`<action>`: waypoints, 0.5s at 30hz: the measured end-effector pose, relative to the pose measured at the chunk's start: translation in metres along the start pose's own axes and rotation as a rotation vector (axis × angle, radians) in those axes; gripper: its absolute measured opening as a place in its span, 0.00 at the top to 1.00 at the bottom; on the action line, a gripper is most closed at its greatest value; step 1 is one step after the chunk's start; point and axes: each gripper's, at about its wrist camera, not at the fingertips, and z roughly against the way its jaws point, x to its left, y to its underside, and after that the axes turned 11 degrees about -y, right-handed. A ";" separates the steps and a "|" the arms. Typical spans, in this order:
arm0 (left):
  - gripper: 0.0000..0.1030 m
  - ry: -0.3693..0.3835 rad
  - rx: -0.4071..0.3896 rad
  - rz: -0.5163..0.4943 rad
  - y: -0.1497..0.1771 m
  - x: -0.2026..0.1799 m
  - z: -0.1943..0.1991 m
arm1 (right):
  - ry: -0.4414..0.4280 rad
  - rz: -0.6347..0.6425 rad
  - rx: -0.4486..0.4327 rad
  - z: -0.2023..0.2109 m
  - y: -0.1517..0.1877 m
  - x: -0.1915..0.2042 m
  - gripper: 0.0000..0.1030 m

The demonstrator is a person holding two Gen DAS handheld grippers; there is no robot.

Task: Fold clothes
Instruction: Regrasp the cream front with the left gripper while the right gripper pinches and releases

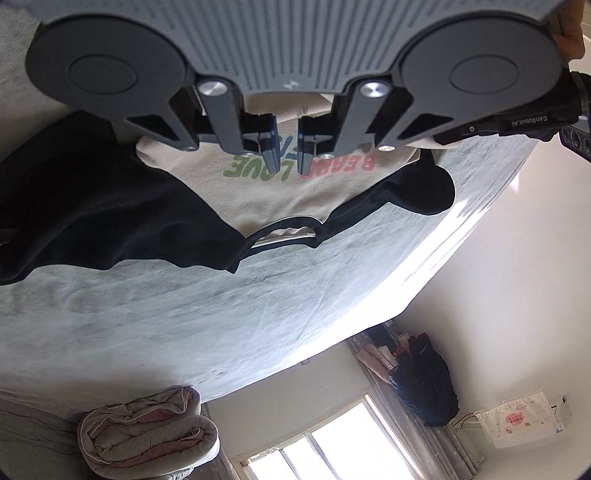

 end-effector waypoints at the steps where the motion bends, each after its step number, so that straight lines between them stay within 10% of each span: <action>1: 0.94 -0.009 -0.003 0.005 -0.001 -0.001 -0.004 | -0.005 0.005 0.017 -0.001 0.002 0.002 0.84; 4: 0.94 -0.040 -0.013 0.035 -0.004 0.002 -0.016 | -0.026 0.031 0.068 -0.002 0.011 0.008 0.76; 6: 0.94 -0.054 -0.016 0.071 -0.006 0.006 -0.023 | -0.041 0.064 0.100 -0.002 0.019 0.014 0.50; 15: 0.94 -0.089 -0.010 0.137 -0.007 0.019 -0.040 | -0.181 0.326 0.261 -0.010 0.056 0.063 0.49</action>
